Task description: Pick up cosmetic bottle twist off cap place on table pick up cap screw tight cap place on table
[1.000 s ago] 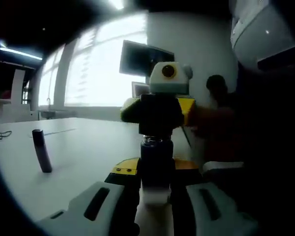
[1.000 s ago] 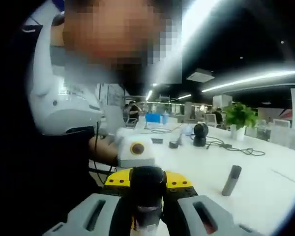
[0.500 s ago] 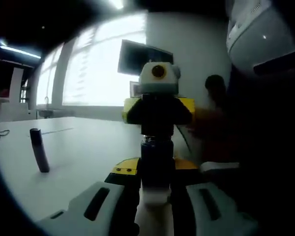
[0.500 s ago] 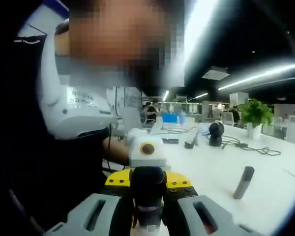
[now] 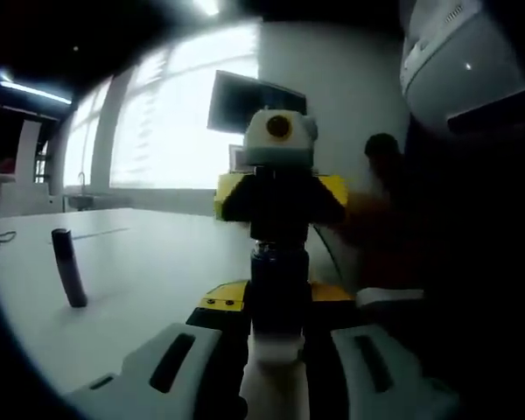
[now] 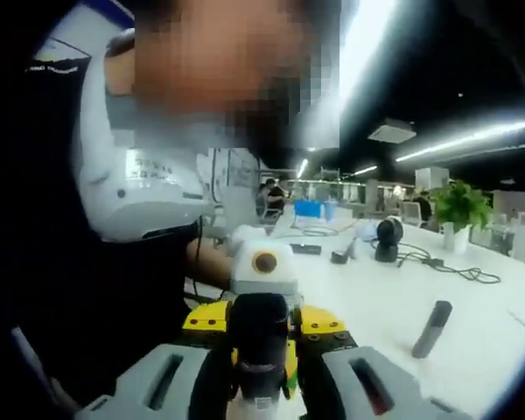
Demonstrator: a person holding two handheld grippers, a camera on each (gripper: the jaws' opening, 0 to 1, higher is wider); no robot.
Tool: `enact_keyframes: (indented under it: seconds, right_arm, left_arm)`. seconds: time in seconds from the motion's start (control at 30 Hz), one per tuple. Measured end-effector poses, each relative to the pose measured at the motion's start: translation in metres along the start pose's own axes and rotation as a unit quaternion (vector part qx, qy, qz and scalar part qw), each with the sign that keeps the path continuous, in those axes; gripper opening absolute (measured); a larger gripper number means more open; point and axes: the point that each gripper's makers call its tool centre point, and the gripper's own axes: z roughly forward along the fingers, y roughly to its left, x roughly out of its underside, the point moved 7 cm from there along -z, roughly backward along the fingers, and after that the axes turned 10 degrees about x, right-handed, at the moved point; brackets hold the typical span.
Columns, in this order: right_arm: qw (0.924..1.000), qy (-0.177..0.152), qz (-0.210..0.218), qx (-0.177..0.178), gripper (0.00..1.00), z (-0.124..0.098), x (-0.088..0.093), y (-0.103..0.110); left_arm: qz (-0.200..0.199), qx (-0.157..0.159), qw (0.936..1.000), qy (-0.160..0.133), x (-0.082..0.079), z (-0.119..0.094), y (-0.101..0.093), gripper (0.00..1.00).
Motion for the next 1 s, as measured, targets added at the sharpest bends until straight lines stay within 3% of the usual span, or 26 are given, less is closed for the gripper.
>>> enact_keyframes:
  seconds: [0.03,0.1,0.23,0.27,0.33,0.37,0.4,0.53,0.6,0.67,0.8,1.0]
  right_arm:
    - [0.9997,-0.014,0.013,0.012,0.47,0.000,-0.003,0.001]
    - [0.9984,-0.032,0.026,0.039,0.44,-0.003,-0.006,-0.004]
    - [0.9953,-0.045,0.027,0.082,0.46,-0.005,-0.010,-0.005]
    - [0.9950,-0.027,0.017,0.095,0.47,0.010,-0.008,0.006]
    - [0.9910,-0.052,0.050,0.114,0.50,0.031,-0.016,0.023]
    - [0.9894,-0.066,0.043,0.122,0.50,0.039,-0.021,0.028]
    - [0.9871,-0.074,0.042,0.136,0.49,0.038,-0.023,0.029]
    - [0.9785,-0.053,0.020,0.198,0.47,0.050,-0.021,0.036]
    - [0.9715,-0.067,0.044,0.223,0.46,0.064,-0.024,0.044]
    - [0.9645,-0.098,0.069,0.235,0.45,0.057,-0.030,0.042]
    - [0.9422,-0.107,0.087,0.305,0.43,0.039,-0.030,0.035]
    - [0.8931,-0.066,0.056,0.442,0.36,0.022,-0.024,0.022]
  left_arm:
    - [0.001,-0.002,1.0000,0.000,0.000,0.000,0.001,0.13]
    - [0.002,-0.007,1.0000,0.000,0.000,0.000,0.002,0.13]
    - [0.005,-0.028,0.9996,0.000,0.000,-0.001,0.008,0.13]
    - [0.006,-0.034,0.9994,0.000,0.001,-0.001,0.010,0.13]
    - [0.008,-0.048,0.9988,0.000,0.001,-0.001,0.014,0.13]
    - [0.008,-0.052,0.9986,0.000,0.001,-0.001,0.015,0.13]
    - [0.009,-0.058,0.9983,0.001,0.001,-0.001,0.016,0.13]
    - [0.012,-0.073,0.9972,0.001,0.001,-0.002,0.020,0.13]
    - [0.014,-0.081,0.9967,0.002,0.001,-0.002,0.021,0.13]
    - [0.021,-0.091,0.9956,0.002,0.002,-0.002,0.024,0.13]
    - [0.033,-0.104,0.9941,0.004,0.002,-0.002,0.027,0.13]
    - [0.030,-0.116,0.9928,0.006,0.003,-0.002,0.031,0.13]
